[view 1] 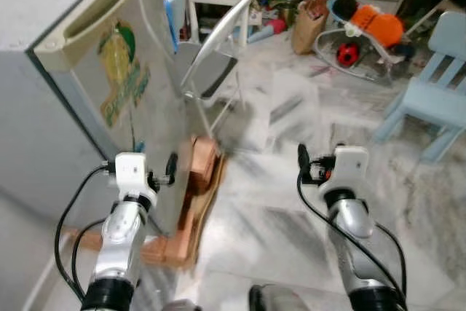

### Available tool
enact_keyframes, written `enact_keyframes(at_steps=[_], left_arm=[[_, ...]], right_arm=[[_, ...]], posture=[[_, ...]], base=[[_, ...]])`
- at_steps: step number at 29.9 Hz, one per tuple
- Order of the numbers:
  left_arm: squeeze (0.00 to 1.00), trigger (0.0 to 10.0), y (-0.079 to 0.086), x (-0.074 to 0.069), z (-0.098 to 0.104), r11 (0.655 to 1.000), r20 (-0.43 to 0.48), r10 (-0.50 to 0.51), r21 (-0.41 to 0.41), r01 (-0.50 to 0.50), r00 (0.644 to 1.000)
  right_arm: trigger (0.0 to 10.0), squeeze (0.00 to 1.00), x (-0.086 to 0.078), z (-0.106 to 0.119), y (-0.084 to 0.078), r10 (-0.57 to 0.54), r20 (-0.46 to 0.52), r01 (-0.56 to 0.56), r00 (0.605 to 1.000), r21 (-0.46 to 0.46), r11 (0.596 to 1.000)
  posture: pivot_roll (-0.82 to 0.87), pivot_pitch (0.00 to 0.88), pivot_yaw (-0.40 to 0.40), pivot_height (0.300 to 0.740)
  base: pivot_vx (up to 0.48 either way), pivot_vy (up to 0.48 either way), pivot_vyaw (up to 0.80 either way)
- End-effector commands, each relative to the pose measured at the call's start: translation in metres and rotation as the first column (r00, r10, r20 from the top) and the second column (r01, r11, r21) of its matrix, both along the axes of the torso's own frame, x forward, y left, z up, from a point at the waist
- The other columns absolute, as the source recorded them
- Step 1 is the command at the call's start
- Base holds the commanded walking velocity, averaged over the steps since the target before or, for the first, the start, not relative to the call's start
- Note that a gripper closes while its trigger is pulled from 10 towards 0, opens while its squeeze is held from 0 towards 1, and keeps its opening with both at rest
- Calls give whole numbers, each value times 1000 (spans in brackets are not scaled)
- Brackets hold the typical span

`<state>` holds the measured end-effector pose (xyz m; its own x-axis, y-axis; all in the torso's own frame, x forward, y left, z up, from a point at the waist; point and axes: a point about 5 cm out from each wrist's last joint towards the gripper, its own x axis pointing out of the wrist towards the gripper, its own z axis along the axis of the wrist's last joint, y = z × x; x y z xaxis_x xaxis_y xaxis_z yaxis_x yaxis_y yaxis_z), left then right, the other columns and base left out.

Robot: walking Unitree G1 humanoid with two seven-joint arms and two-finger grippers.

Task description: Restocking fridge

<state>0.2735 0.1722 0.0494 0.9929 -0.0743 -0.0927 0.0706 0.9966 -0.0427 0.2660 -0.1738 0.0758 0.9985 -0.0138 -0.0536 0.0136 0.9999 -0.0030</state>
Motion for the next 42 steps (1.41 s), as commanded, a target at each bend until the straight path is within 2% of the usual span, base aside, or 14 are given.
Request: enact_keyframes(at_steps=[1, 7, 10, 11, 18, 22, 28, 38, 39, 40, 41, 42], left_arm=[[0, 10000, 7, -5, -1, 999, 0, 31, 18, -31, 1000], [0, 10000, 18, -15, -6, 994, -25, 95, 62, -93, 995], [0, 10000, 23, -17, -8, 991, -40, 128, 54, -126, 991], [0, 10000, 29, -16, -8, 983, -36, 163, 96, -159, 986], [0, 10000, 41, -6, -5, 970, -36, 224, 101, -219, 974], [0, 10000, 34, 4, -2, 985, -38, 171, 45, -169, 985], [0, 10000, 21, 20, 4, 995, -16, 92, 47, -92, 996], [0, 10000, 26, 40, 12, 992, -13, 108, 64, -107, 994], [0, 10000, 23, 43, 15, 994, -2, 95, 59, -95, 995], [0, 10000, 13, 48, 20, 998, 15, 51, 40, -52, 999], [0, 10000, 13, 48, 20, 998, 15, 51, 40, -52, 999], [0, 10000, 3, 52, 25, 999, 32, 8, 34, -9, 999]], right_arm=[[10000, 0, -1, 1, 0, 5, -1, -5, 1000, -9, 1000], [10000, 0, -4, -3, 0, 17, -32, -18, 999, -14, 1000], [10000, 0, -5, -7, 2, 35, -57, -35, 998, -13, 999], [10000, 0, -6, -9, 4, 51, -75, -52, 996, -10, 999], [10000, 0, -14, -21, 12, 139, -159, -142, 977, -8, 990], [10000, 0, -20, -25, 8, 145, -188, -150, 971, -14, 989], [10000, 0, -26, -29, 3, 143, -227, -154, 963, -32, 988], [10000, 0, -40, -34, 0, 156, -270, -174, 950, -46, 984], [10000, 0, -44, -35, -3, 149, -283, -170, 948, -51, 984], [10000, 0, -52, -38, -7, 140, -302, -166, 943, -64, 984], [10000, 0, -52, -38, -7, 140, -302, -166, 943, -64, 984], [10000, 0, -58, -41, -10, 133, -316, -163, 939, -69, 984]], posture=[[-60, 41, 37, 740], [-59, 47, 38, 740], [-57, 51, 35, 740], [-57, 51, 35, 740], [-64, 59, 31, 740], [-67, 60, 29, 740], [-85, 65, 35, 740], [-95, 67, 37, 740], [-95, 68, 38, 740], [-92, 68, 37, 740], [-92, 68, 37, 740], [-91, 69, 35, 740]], base=[[0, 0, 0], [0, 0, 0], [0, 0, 0], [0, 0, 0], [0, 0, 0], [0, 0, 0], [0, 0, 0], [0, 0, 0], [0, 0, 0], [0, 0, 0], [0, 0, 0], [0, 0, 0]])
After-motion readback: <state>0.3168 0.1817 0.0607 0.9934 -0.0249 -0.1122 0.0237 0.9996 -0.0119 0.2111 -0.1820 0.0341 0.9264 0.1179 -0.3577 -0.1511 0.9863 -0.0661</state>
